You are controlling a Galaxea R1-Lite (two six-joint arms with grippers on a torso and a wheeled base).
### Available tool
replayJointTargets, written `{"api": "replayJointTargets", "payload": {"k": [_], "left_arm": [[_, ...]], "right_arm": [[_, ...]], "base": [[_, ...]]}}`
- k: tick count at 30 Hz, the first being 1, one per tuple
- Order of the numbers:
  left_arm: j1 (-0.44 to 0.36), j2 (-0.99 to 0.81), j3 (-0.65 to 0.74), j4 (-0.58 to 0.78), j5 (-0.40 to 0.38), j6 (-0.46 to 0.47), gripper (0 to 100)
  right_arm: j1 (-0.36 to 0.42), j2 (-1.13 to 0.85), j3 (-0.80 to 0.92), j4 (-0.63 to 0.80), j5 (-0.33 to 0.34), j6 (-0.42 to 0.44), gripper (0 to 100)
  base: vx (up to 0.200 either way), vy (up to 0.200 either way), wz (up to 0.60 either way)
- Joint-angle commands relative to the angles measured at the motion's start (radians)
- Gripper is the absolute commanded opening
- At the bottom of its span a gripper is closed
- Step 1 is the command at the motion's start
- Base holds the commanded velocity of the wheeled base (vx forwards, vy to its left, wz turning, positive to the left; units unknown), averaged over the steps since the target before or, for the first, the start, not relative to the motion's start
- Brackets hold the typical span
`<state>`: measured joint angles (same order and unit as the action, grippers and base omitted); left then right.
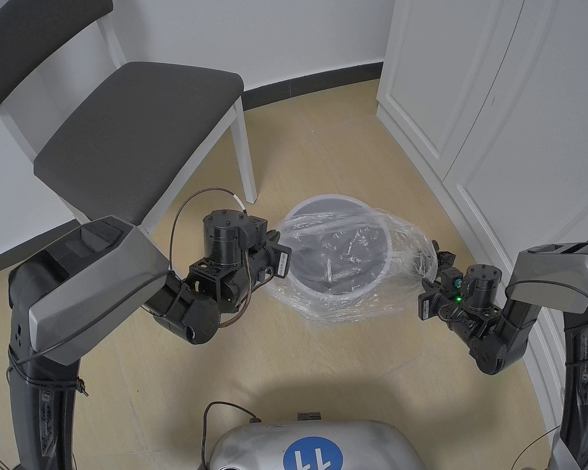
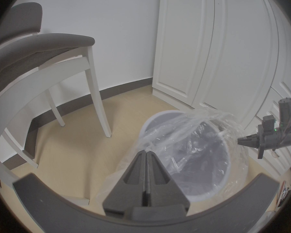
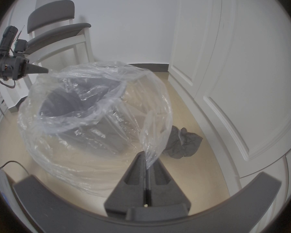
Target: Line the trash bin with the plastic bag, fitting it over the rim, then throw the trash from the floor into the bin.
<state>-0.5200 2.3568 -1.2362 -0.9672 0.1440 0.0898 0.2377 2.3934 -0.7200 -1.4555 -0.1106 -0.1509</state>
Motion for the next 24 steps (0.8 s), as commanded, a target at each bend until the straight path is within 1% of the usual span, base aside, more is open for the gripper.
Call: {"api": "replayJointTargets", "payload": {"k": [1,3,4,7,9,13,17,20,24], "left_arm": [[0.018,0.019,-0.063,-0.010,0.026,-0.005,0],[0.023,0.022,-0.085,-0.010,0.032,-0.013,0],[0.026,0.024,-0.108,-0.011,0.034,-0.031,0],[0.026,0.025,-0.131,-0.015,0.043,-0.058,0],[0.025,0.027,-0.138,-0.016,0.058,-0.059,0],[0.021,0.029,-0.137,-0.016,0.063,-0.059,0],[0.021,0.021,-0.138,-0.019,0.063,-0.062,0],[0.020,0.018,-0.137,-0.053,0.063,-0.065,0],[0.029,0.012,-0.138,-0.074,0.063,-0.064,0]], "right_arm": [[0.005,0.069,-0.068,-0.032,-0.044,-0.001,0],[0.005,0.084,-0.090,-0.048,-0.055,-0.001,0],[0.005,0.096,-0.111,-0.063,-0.060,-0.001,0],[0.008,0.104,-0.118,-0.069,-0.060,-0.001,0],[0.008,0.105,-0.114,-0.071,-0.060,-0.001,0],[0.008,0.101,-0.110,-0.071,-0.058,-0.001,0],[0.008,0.099,-0.088,-0.105,-0.047,-0.003,0],[0.009,0.089,-0.070,-0.115,-0.046,-0.006,0],[0.008,0.052,-0.010,-0.115,-0.040,-0.032,0]], "base": [[0.000,0.000,0.00],[0.000,0.000,0.00],[0.000,0.000,0.00],[0.000,0.000,0.00],[0.000,0.000,0.00],[0.000,0.000,0.00],[0.000,0.000,0.00],[0.000,0.000,0.00],[0.000,0.000,0.00]]}}
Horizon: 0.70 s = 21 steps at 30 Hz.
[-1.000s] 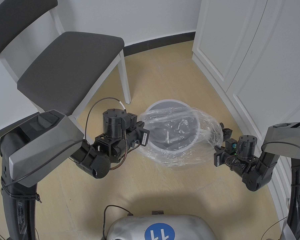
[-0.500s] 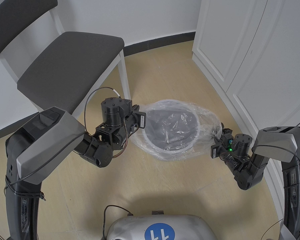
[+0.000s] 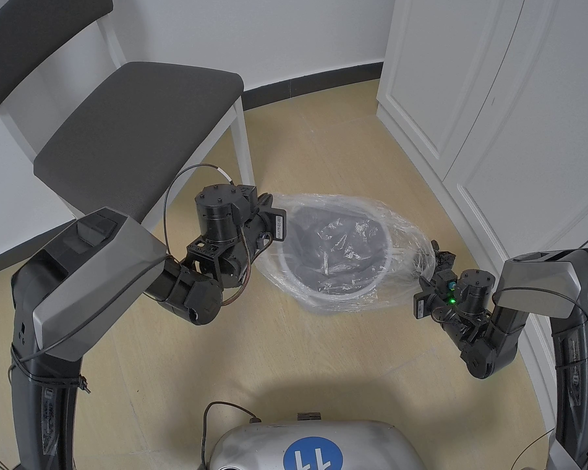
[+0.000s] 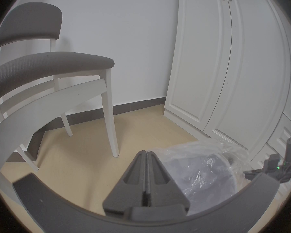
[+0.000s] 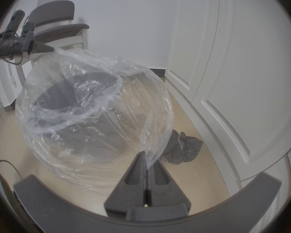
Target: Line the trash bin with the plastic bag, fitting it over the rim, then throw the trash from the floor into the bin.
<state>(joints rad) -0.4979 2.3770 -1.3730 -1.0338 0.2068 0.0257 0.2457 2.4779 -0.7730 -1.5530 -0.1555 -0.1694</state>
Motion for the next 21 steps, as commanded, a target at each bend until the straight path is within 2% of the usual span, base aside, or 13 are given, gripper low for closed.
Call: {"api": "replayJointTargets", "payload": {"k": [1,2,4,7,15,21], "left_arm": [[0.012,-0.018,0.002,-0.008,0.000,0.000,0],[0.013,-0.022,0.008,-0.008,0.000,0.000,0],[0.010,-0.024,0.015,-0.008,0.000,0.000,0],[0.005,-0.025,0.026,-0.009,0.000,0.000,0],[-0.007,-0.032,0.051,-0.009,0.000,0.006,0],[-0.007,-0.033,0.051,-0.009,0.000,0.005,0]], "right_arm": [[0.001,-0.048,0.070,-0.018,0.031,-0.013,0],[0.000,-0.056,0.081,-0.018,0.053,-0.010,100],[-0.006,-0.080,0.104,-0.018,0.096,-0.002,100],[-0.019,-0.116,0.136,-0.018,0.114,-0.002,100],[-0.095,-0.326,0.288,-0.002,0.287,-0.001,100],[-0.082,-0.387,0.302,0.001,0.274,0.030,100]], "base": [[0.000,0.000,0.00],[0.000,0.000,0.00],[0.000,0.000,0.00],[0.000,0.000,0.00],[0.000,0.000,0.00],[0.000,0.000,0.00]]}}
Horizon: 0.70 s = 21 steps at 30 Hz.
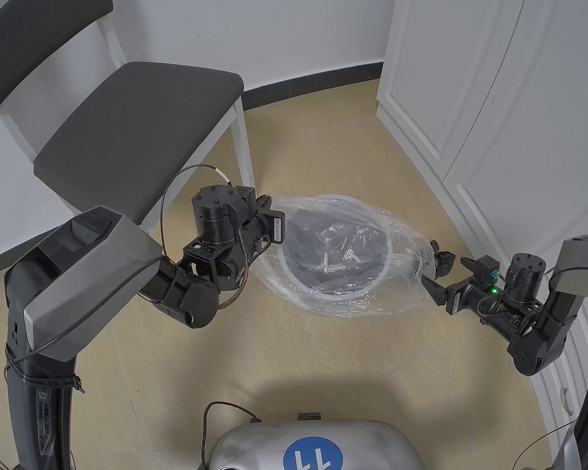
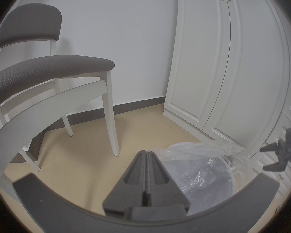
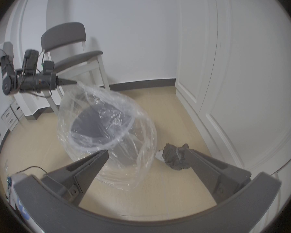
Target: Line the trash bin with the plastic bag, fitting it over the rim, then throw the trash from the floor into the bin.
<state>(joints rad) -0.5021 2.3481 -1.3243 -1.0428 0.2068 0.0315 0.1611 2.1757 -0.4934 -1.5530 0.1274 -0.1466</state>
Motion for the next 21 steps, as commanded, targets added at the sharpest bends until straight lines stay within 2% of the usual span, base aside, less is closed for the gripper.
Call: {"api": "replayJointTargets", "payload": {"k": [1,4,6,7,11,13,16,20,21], "left_arm": [[-0.003,-0.007,0.003,-0.002,0.000,-0.001,0],[0.004,-0.012,0.003,-0.013,0.000,-0.001,0],[0.004,-0.012,0.017,-0.013,0.000,0.001,0],[0.004,-0.015,0.033,-0.013,-0.001,0.002,100],[0.005,-0.038,0.096,-0.019,-0.020,0.022,100],[0.017,-0.058,0.128,-0.049,-0.053,0.064,100],[0.053,-0.095,0.203,-0.105,-0.124,0.116,100],[0.074,-0.190,0.327,-0.114,-0.237,0.146,100],[0.076,-0.211,0.350,-0.112,-0.259,0.146,100]], "right_arm": [[0.009,-0.088,0.029,0.001,-0.034,-0.001,100],[0.040,-0.122,0.033,-0.002,-0.196,-0.084,100],[0.078,-0.171,0.058,-0.007,-0.278,-0.119,100],[0.106,-0.195,0.075,-0.006,-0.284,-0.117,100],[0.193,-0.251,0.144,-0.016,-0.307,-0.120,100],[0.216,-0.260,0.161,-0.018,-0.353,-0.136,100],[0.238,-0.280,0.180,-0.018,-0.414,-0.215,100],[0.281,-0.297,0.104,-0.018,-0.414,-0.330,100],[0.287,-0.298,0.061,0.024,-0.414,-0.361,100]], "base": [[0.000,0.000,0.00],[0.000,0.000,0.00],[0.000,0.000,0.00],[0.000,0.000,0.00],[0.000,0.000,0.00],[0.000,0.000,0.00],[0.000,0.000,0.00],[0.000,0.000,0.00],[0.000,0.000,0.00]]}}
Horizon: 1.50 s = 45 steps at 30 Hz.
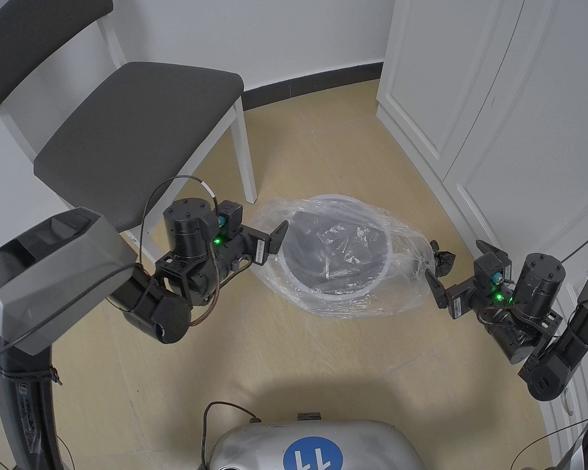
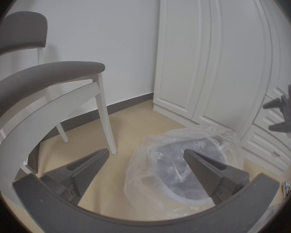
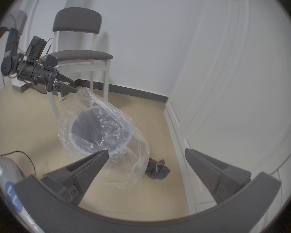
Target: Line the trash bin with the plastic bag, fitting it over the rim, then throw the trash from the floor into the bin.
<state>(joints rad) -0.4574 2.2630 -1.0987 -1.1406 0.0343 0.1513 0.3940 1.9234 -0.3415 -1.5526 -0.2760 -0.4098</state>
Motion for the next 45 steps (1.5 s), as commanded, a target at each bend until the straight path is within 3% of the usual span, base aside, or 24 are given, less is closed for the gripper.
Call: {"api": "replayJointTargets", "payload": {"k": [1,5,8,12,17,27,34,45], "left_arm": [[0.031,-0.145,0.148,-0.018,-0.106,0.028,100],[0.043,-0.178,0.212,-0.096,-0.191,0.030,100],[0.045,-0.175,0.234,-0.174,-0.208,0.030,100],[0.045,-0.184,0.240,-0.188,-0.205,0.030,100],[0.045,-0.189,0.237,-0.195,-0.200,0.030,100],[0.046,-0.207,0.235,-0.197,-0.197,0.030,100],[0.046,-0.206,0.235,-0.197,-0.195,0.030,100],[0.046,-0.200,0.230,-0.197,-0.195,0.031,100]], "right_arm": [[0.055,-0.049,-0.137,0.089,-0.011,-0.124,100],[0.062,-0.040,-0.318,0.328,0.011,-0.182,100],[0.075,-0.023,-0.422,0.460,0.061,-0.215,100],[0.074,0.025,-0.542,0.626,0.077,-0.274,100],[0.011,0.146,-0.672,0.643,0.081,-0.414,100],[0.025,0.255,-0.735,0.629,0.080,-0.412,100],[0.025,0.371,-0.923,0.632,0.069,-0.405,100],[0.060,0.485,-1.059,0.635,0.044,-0.389,100]], "base": [[0.000,0.000,0.00],[0.000,0.000,0.00],[0.000,0.000,0.00],[0.000,0.000,0.00],[0.000,0.000,0.00],[0.000,0.000,0.00],[0.000,0.000,0.00],[0.000,0.000,0.00]]}}
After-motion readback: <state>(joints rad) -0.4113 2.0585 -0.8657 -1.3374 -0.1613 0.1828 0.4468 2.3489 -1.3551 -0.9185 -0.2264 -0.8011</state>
